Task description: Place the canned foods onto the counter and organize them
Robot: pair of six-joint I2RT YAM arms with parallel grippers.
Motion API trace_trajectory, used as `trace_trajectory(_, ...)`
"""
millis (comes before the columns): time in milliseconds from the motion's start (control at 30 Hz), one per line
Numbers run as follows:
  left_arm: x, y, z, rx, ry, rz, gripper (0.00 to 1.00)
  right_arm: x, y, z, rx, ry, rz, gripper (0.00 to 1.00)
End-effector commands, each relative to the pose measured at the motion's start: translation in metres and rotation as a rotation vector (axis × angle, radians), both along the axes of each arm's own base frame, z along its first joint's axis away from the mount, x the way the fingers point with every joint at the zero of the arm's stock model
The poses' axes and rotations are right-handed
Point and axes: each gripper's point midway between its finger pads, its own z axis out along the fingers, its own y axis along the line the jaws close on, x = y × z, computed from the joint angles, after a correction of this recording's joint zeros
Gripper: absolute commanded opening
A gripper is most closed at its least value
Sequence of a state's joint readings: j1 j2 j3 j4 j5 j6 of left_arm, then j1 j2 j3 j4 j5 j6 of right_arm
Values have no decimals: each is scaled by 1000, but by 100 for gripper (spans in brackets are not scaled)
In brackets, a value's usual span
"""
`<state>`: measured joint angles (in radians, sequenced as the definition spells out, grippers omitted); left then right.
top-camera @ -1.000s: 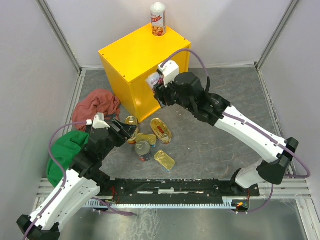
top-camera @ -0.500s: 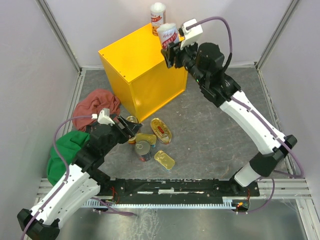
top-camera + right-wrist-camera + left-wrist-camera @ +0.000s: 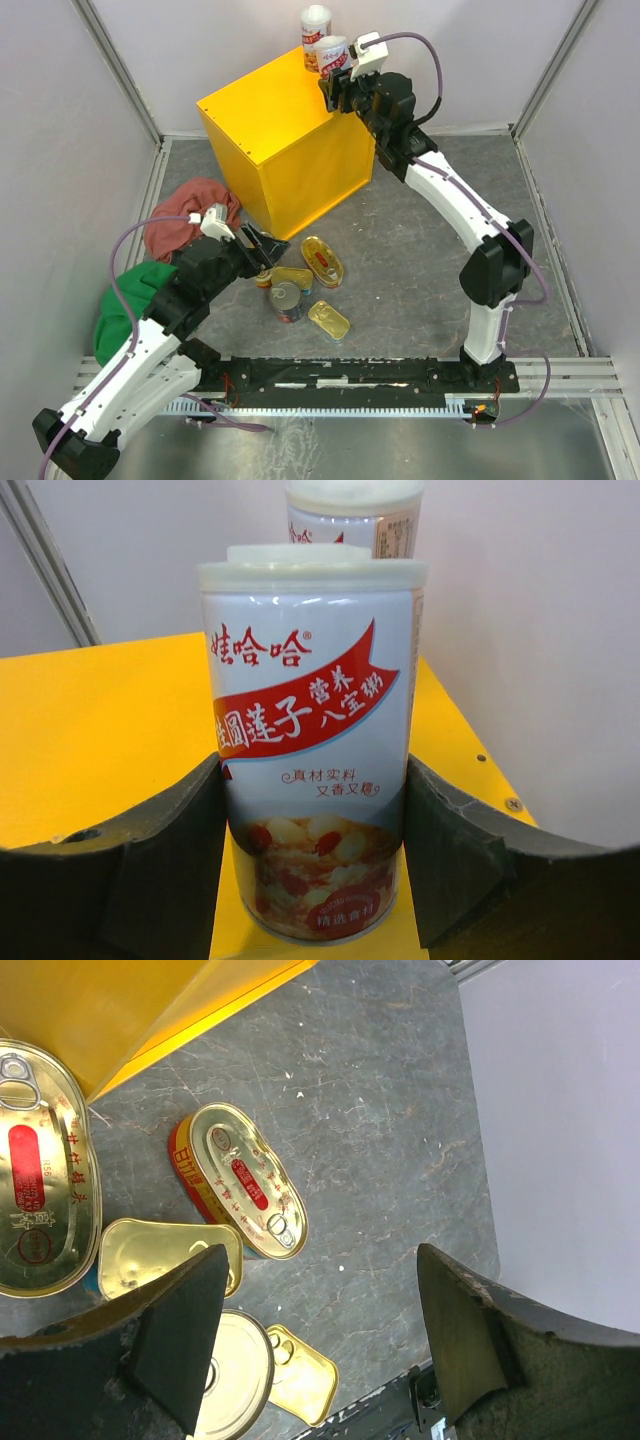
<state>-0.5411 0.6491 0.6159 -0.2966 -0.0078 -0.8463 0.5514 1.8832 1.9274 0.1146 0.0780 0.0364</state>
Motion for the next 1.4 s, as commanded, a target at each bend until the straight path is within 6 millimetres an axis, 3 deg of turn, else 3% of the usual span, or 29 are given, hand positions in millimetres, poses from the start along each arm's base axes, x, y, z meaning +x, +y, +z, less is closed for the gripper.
trace_trajectory(0,1,-1,20,28,-84,-34,82,-21,-19,126,196,-359,26,1)
trace_trajectory(200,2,4,13,55,-91,-17,83,-1,-22,111,181,-345,16,1)
trace_trajectory(433,5,3,10,71,-102,-23,84,6,-22,82,166,-303,8,1)
trace_trajectory(700,4,3,3,69,-96,-20,84,14,-20,49,149,-249,5,8)
trace_trajectory(1067,0,5,3,39,-95,-9,84,15,-34,26,147,-190,-57,58)
trace_trajectory(1233,-2,7,3,21,-95,0,84,20,-34,19,139,-163,-65,72)
trace_trajectory(1367,-4,7,2,7,-90,3,84,25,-35,10,132,-138,-69,76)
